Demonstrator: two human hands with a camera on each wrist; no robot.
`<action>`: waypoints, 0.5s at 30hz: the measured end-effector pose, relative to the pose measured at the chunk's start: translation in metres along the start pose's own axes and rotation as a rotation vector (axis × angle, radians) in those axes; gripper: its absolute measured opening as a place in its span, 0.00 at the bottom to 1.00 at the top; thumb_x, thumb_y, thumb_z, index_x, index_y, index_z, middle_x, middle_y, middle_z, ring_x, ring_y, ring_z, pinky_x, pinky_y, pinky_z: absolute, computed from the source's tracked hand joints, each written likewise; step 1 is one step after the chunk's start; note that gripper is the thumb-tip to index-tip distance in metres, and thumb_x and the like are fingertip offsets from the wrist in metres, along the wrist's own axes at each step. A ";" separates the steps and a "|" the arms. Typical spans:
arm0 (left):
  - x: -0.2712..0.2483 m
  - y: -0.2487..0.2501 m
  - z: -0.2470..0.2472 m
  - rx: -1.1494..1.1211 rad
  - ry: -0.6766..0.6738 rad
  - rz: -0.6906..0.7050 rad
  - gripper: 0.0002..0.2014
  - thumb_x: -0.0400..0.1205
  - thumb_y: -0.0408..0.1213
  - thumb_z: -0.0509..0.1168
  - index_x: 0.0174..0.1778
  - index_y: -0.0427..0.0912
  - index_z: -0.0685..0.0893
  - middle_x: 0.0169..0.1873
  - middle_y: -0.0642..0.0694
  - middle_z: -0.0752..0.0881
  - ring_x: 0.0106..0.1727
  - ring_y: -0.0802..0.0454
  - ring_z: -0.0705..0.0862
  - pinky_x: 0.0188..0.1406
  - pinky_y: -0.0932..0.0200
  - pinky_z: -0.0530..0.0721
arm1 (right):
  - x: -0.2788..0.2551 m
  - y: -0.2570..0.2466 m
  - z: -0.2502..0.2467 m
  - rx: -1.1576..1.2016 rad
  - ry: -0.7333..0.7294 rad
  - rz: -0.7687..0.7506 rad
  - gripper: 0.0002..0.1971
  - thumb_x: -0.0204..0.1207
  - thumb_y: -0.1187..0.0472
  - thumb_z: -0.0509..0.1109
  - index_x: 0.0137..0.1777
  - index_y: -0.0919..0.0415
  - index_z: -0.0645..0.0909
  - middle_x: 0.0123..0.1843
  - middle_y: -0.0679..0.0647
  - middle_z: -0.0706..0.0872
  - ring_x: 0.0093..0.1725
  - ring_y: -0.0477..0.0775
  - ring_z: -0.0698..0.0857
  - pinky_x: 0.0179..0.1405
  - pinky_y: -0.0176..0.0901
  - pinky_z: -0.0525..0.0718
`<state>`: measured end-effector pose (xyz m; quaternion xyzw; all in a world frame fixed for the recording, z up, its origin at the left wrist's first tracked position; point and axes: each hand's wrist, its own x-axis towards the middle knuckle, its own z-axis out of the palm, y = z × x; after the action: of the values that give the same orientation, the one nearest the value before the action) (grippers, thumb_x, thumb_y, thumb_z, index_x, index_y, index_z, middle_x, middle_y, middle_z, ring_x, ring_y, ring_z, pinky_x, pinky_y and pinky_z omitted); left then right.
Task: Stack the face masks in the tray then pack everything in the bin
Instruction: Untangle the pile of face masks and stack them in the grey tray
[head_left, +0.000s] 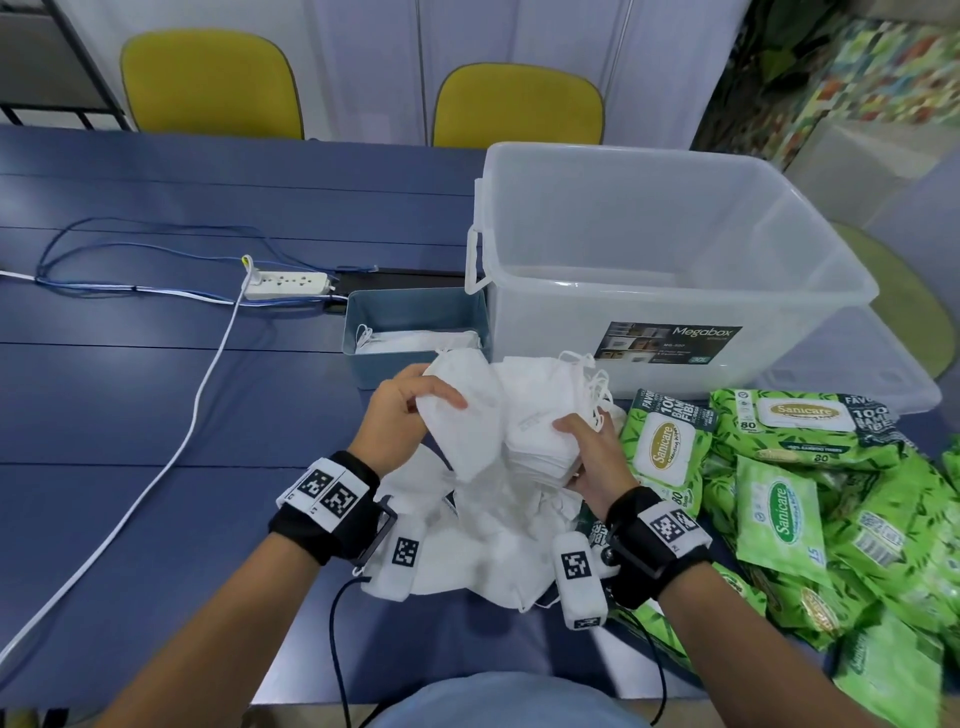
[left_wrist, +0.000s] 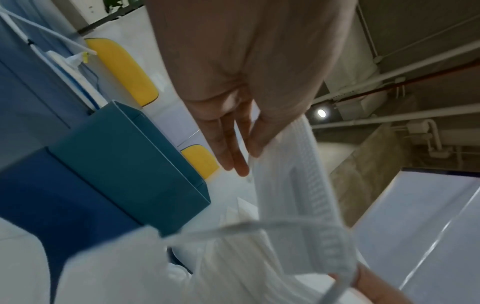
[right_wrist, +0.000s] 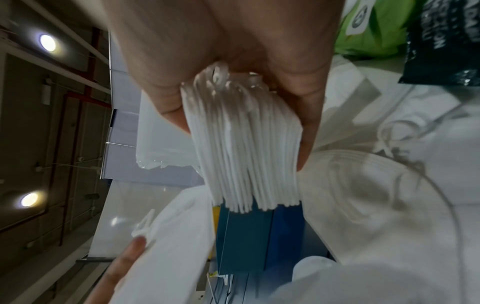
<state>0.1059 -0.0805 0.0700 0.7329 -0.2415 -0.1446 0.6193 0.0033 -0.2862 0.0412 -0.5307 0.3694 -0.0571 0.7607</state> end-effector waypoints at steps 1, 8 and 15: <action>0.000 0.001 0.000 0.037 -0.006 0.012 0.27 0.73 0.12 0.63 0.37 0.54 0.90 0.54 0.54 0.81 0.55 0.58 0.83 0.44 0.58 0.87 | 0.000 -0.001 0.001 0.007 -0.004 -0.001 0.17 0.73 0.65 0.69 0.60 0.51 0.74 0.59 0.56 0.85 0.58 0.61 0.83 0.57 0.65 0.82; -0.001 0.002 -0.002 -0.043 -0.080 -0.054 0.25 0.79 0.14 0.58 0.58 0.48 0.87 0.59 0.55 0.80 0.63 0.49 0.81 0.51 0.54 0.86 | 0.000 -0.006 -0.002 -0.051 -0.011 -0.001 0.20 0.73 0.64 0.70 0.62 0.49 0.72 0.58 0.54 0.84 0.56 0.59 0.83 0.53 0.61 0.84; 0.002 0.008 -0.006 -0.233 -0.173 -0.257 0.29 0.65 0.25 0.51 0.58 0.45 0.87 0.57 0.47 0.76 0.49 0.47 0.76 0.46 0.53 0.78 | 0.002 -0.007 -0.005 -0.054 0.007 -0.006 0.21 0.72 0.65 0.69 0.62 0.48 0.72 0.53 0.51 0.84 0.51 0.56 0.83 0.44 0.53 0.84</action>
<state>0.1089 -0.0775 0.0791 0.6659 -0.1798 -0.3120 0.6533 0.0036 -0.2941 0.0457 -0.5518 0.3718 -0.0511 0.7448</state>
